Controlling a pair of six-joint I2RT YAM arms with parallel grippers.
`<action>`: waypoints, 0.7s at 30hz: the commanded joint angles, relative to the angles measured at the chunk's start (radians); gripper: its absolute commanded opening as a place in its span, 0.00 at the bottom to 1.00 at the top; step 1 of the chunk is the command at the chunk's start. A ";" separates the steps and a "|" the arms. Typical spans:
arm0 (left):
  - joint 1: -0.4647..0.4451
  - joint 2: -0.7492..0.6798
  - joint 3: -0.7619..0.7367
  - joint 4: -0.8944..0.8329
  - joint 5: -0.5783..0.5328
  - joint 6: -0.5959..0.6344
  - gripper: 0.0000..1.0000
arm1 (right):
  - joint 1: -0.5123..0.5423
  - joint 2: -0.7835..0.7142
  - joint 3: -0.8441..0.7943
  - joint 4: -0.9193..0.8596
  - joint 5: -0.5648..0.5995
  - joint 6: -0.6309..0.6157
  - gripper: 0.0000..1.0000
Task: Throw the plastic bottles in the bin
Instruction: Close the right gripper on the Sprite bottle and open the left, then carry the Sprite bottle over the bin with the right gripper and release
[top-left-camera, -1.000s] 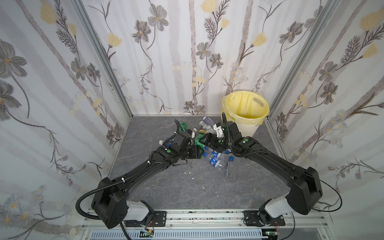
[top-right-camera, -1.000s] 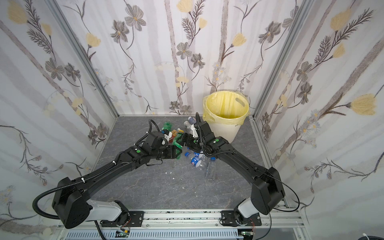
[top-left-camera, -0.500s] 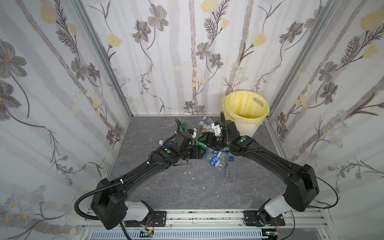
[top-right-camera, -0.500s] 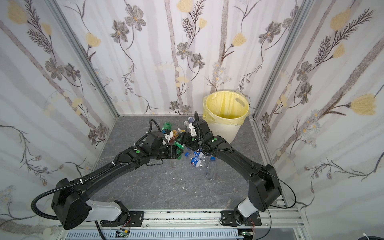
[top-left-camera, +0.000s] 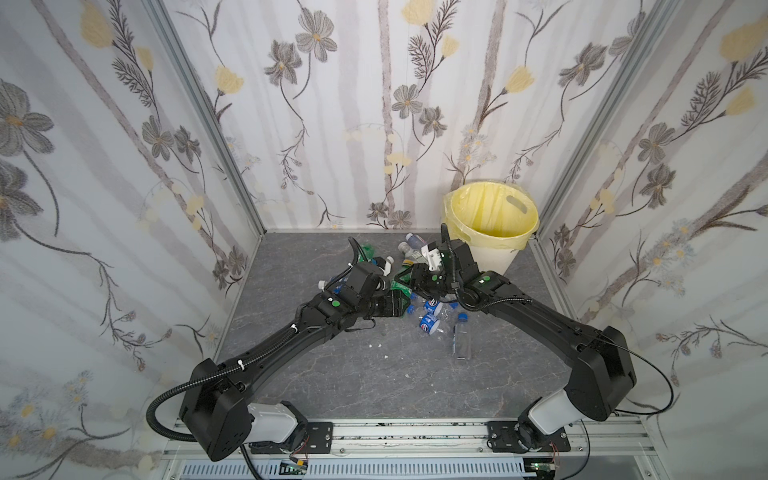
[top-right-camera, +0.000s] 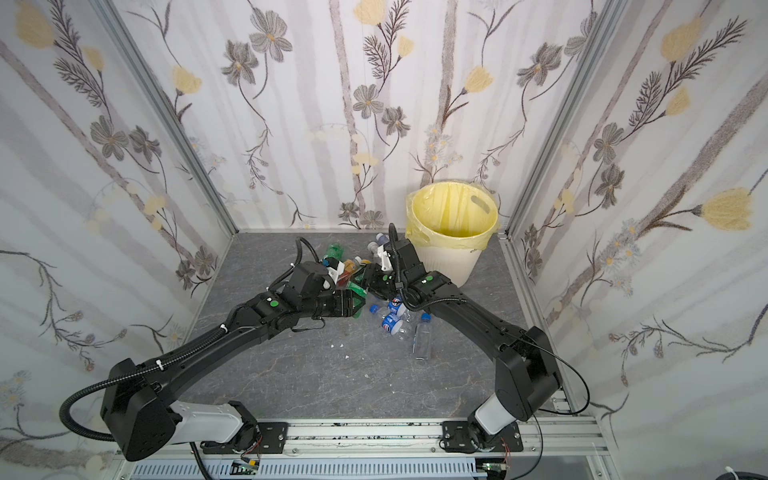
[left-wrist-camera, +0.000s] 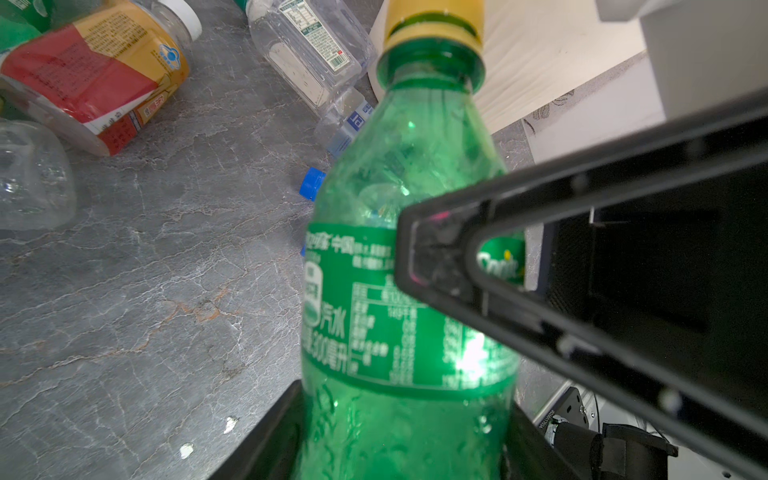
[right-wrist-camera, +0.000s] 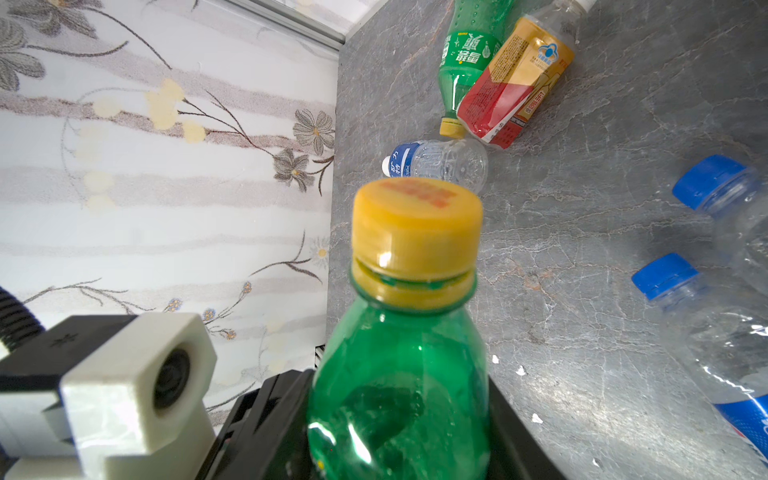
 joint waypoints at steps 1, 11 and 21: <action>-0.001 -0.016 -0.006 0.038 0.017 0.017 0.67 | -0.010 0.009 0.010 0.034 0.025 -0.003 0.50; 0.000 -0.058 -0.011 0.033 0.004 0.007 0.78 | -0.044 0.013 0.101 -0.072 0.069 -0.090 0.48; -0.007 -0.034 0.134 0.024 -0.005 0.008 0.98 | -0.097 0.042 0.333 -0.282 0.156 -0.249 0.48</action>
